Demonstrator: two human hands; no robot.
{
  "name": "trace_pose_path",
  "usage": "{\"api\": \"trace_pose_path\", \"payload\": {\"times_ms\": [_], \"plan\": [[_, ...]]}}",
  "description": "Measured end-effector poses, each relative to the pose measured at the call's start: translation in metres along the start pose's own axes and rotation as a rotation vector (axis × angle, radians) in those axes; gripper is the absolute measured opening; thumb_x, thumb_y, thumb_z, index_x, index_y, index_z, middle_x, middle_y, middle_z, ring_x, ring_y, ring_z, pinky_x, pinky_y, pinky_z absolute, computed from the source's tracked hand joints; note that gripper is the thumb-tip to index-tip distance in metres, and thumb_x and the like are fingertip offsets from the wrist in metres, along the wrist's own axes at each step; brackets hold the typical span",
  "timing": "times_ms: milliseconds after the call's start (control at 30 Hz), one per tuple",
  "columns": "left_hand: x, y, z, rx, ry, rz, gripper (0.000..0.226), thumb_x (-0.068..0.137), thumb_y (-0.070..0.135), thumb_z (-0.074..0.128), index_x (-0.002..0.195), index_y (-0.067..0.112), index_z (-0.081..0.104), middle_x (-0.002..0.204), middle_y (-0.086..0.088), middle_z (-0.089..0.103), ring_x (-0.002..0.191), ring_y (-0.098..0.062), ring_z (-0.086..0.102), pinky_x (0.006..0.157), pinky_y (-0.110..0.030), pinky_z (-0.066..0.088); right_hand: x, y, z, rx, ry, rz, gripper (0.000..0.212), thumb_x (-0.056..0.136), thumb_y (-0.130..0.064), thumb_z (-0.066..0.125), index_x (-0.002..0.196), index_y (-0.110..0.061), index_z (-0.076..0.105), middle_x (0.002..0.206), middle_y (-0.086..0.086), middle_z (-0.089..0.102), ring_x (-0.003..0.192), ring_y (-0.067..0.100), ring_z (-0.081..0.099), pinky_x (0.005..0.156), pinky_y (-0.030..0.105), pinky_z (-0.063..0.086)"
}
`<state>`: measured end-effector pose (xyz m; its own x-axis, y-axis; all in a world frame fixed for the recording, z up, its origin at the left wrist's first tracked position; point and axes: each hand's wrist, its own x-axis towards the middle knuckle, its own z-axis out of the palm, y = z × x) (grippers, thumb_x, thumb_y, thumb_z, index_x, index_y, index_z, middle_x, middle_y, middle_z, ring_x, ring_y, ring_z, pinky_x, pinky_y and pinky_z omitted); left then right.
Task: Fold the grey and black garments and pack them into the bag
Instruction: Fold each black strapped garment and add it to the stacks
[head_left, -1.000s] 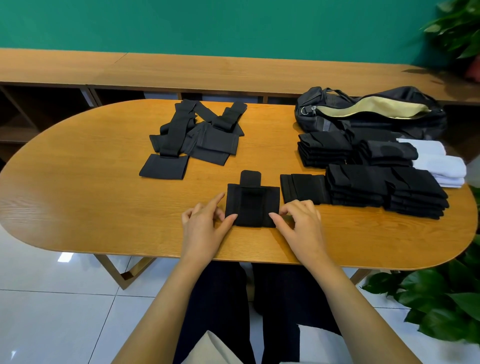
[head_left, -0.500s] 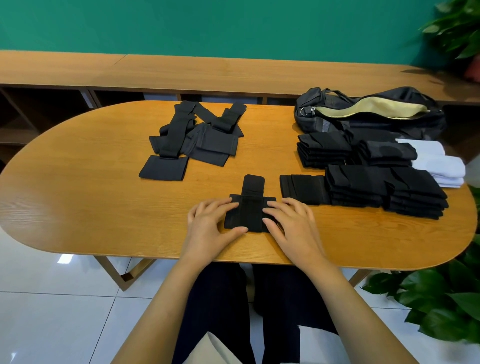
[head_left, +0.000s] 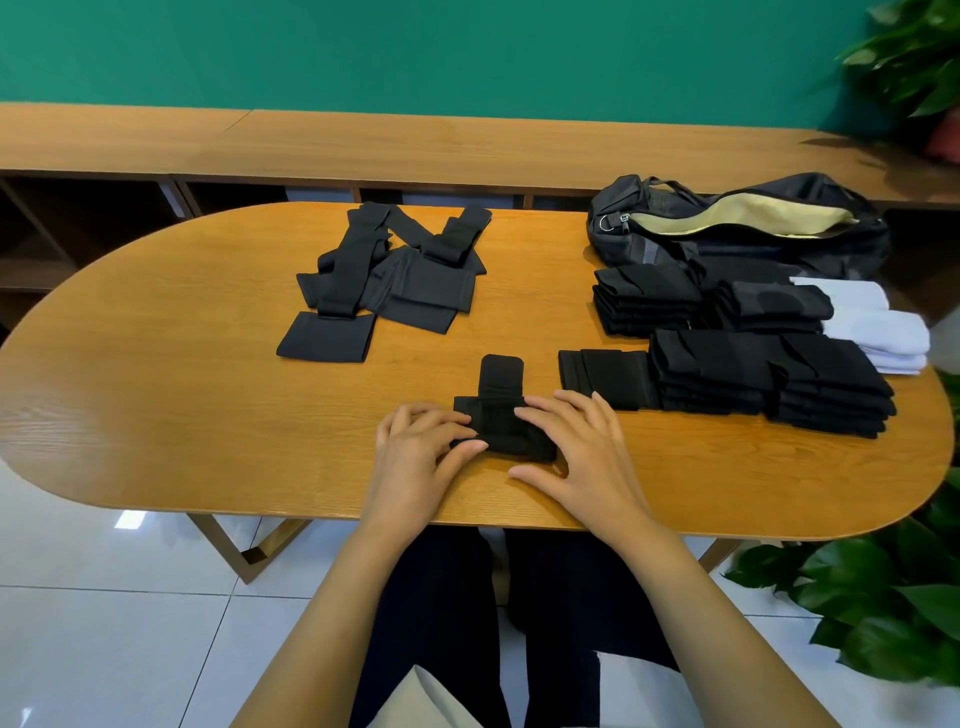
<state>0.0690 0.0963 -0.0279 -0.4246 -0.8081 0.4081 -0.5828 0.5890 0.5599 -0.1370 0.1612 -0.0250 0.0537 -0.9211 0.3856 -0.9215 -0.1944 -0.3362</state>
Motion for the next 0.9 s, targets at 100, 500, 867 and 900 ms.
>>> {"api": "trace_pose_path", "payload": {"times_ms": [100,500,867,900], "plan": [[-0.0011,-0.0017,0.0013,-0.050,0.008,0.023,0.050,0.087,0.066,0.043,0.097,0.029,0.074,0.108,0.022,0.063,0.116,-0.005,0.042,0.100,-0.027,0.018,-0.0003,0.0002,0.0008,-0.012,0.033,-0.051,0.047,0.088,-0.058,0.049,0.127,-0.033,0.060,0.130,-0.016,0.059,0.133,0.010,0.038,0.119,0.039,0.007],[0.0013,-0.0012,-0.0003,-0.070,-0.058,0.023,0.042,0.075,0.064,0.059,0.103,0.035,0.072,0.117,0.028,0.060,0.124,-0.005,0.039,0.104,-0.032,0.019,-0.0012,-0.0007,-0.0017,0.134,0.146,-0.032,0.037,0.093,-0.047,0.044,0.110,-0.028,0.071,0.104,-0.010,0.067,0.114,-0.003,0.046,0.118,0.039,0.009],[0.0031,-0.0006,-0.0012,-0.050,-0.037,0.001,0.030,0.081,0.052,0.061,0.103,0.033,0.070,0.114,0.027,0.059,0.119,-0.003,0.039,0.098,-0.025,0.016,-0.0001,0.0009,0.0017,0.027,0.154,0.034,0.026,0.083,-0.042,0.067,0.102,-0.026,0.073,0.106,-0.015,0.070,0.112,0.011,0.053,0.113,0.040,0.018],[0.0028,-0.0004,-0.0014,-0.048,-0.051,-0.008,0.029,0.081,0.049,0.063,0.105,0.034,0.070,0.114,0.029,0.058,0.120,-0.003,0.038,0.099,-0.027,0.017,0.0000,0.0006,0.0017,0.027,0.166,0.038,0.023,0.082,-0.038,0.070,0.100,-0.024,0.074,0.102,-0.013,0.070,0.111,0.011,0.054,0.113,0.040,0.018]]}}
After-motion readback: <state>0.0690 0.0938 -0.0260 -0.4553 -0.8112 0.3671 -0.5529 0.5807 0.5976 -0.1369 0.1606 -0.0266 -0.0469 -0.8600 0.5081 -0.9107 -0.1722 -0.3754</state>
